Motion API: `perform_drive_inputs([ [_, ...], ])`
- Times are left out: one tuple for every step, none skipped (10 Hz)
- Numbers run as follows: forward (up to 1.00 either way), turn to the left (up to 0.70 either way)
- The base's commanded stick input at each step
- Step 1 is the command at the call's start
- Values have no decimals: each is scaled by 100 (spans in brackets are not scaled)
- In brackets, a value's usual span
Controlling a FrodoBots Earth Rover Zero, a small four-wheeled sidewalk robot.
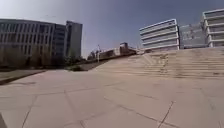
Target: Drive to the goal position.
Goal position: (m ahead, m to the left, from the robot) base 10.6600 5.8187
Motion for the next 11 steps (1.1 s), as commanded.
perform_drive_inputs([
  [70,0],
  [70,0],
  [70,4],
  [70,11],
  [70,35],
  [70,35],
  [70,35],
  [70,35],
  [70,35],
  [70,35],
  [70,35],
])
